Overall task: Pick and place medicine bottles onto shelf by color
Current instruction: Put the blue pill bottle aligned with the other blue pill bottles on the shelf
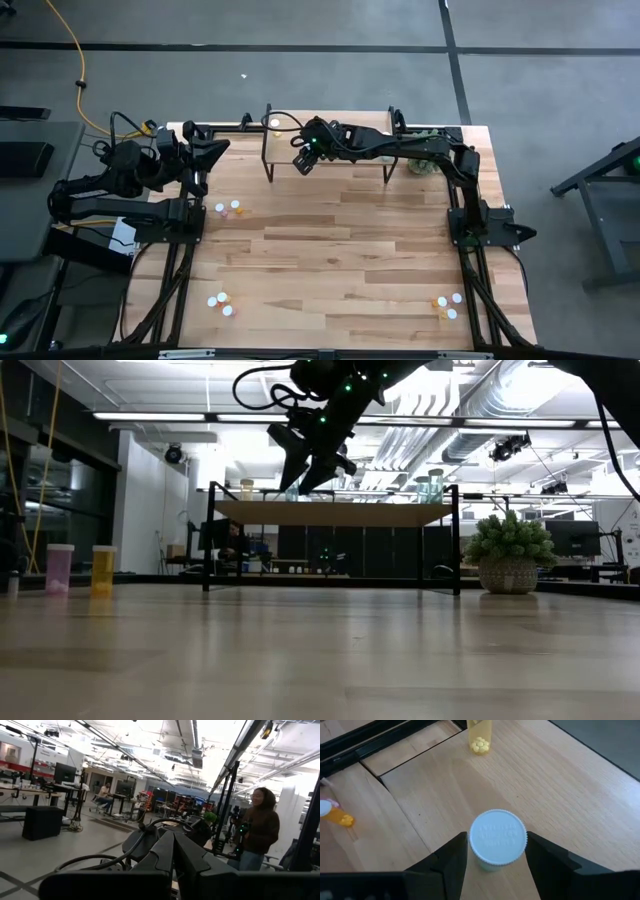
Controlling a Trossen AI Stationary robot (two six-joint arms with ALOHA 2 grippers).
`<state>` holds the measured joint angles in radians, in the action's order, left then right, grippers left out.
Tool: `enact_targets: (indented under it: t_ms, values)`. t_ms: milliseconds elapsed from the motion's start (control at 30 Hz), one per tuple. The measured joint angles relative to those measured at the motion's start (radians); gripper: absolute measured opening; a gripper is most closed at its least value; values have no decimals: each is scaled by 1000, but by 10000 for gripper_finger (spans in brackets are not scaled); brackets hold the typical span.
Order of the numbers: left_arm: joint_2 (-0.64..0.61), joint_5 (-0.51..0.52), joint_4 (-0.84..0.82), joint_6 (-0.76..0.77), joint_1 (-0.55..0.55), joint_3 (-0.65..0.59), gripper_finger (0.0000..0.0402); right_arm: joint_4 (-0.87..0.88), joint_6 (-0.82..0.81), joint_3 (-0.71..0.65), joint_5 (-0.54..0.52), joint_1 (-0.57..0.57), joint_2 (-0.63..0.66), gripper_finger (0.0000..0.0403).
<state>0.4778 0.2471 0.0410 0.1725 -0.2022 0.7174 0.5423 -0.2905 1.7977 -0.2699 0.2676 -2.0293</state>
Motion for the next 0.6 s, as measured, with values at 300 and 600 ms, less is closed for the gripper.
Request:
enact_targets:
  t_ms: [300, 600]
  values:
    - [0, 0, 0, -11, 0, 0, 0, 0, 0, 0, 16, 0, 0, 185]
    - [0, -54, 0, -56, 0, 0, 0, 0, 1, 0, 16, 0, 0, 185]
